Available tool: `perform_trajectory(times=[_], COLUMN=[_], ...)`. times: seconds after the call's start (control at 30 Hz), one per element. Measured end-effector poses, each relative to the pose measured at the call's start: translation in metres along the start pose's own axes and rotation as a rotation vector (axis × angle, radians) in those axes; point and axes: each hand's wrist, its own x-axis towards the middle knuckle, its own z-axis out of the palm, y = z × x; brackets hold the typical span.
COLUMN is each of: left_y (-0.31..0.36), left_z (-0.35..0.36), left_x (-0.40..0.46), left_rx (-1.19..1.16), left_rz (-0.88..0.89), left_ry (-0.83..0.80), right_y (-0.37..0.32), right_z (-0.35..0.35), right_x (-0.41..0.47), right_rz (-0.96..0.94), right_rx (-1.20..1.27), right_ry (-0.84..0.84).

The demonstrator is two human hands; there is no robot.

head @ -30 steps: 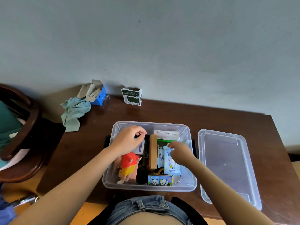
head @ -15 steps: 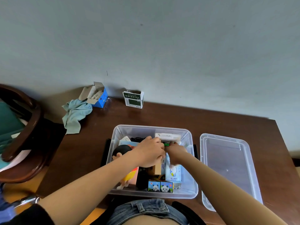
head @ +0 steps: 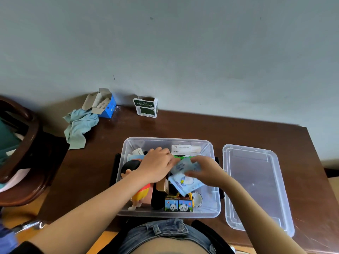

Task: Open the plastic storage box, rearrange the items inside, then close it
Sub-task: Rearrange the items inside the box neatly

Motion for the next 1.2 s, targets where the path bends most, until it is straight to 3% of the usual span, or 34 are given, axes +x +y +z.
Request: perform_trajectory(times=[0.13,0.27,0.47,0.57,0.67,0.93,1.07,1.2], left_y=[0.002,0.001,-0.016,-0.031,-0.048,-0.058,-0.056,-0.062], left_z=[-0.009,-0.017,-0.024,-0.035,-0.045,-0.048,-0.058,-0.060], left_x=[-0.007,-0.003,-0.010,-0.014,-0.019,-0.027,-0.019,-0.018], left_rx=[-0.607,-0.883,-0.776,-0.860,-0.791,-0.186,-0.129,-0.153], left_rz=[-0.120,-0.076,-0.130,-0.249,-0.407,-0.704,-0.714,-0.761], left_ry=[0.030,-0.085,0.051,0.195,0.316,0.096,-0.082,-0.073], right_y=[-0.006,-0.013,-0.019,-0.018,-0.018,-0.026,-0.029,-0.033], right_z=[-0.003,0.015,0.032,0.036,0.039,0.042,0.046,0.047], right_x=[-0.011,-0.006,0.004,0.006,0.011,0.025,0.026,0.027], right_rz=[0.002,0.044,0.095,0.203,0.214,0.227,0.211,0.188], right_rx=[0.671,0.891,0.914,0.935,0.926,0.763,0.733,0.770], right_ry=[-0.004,0.048,0.016,-0.102,-0.160,-0.192,-0.176,-0.107])
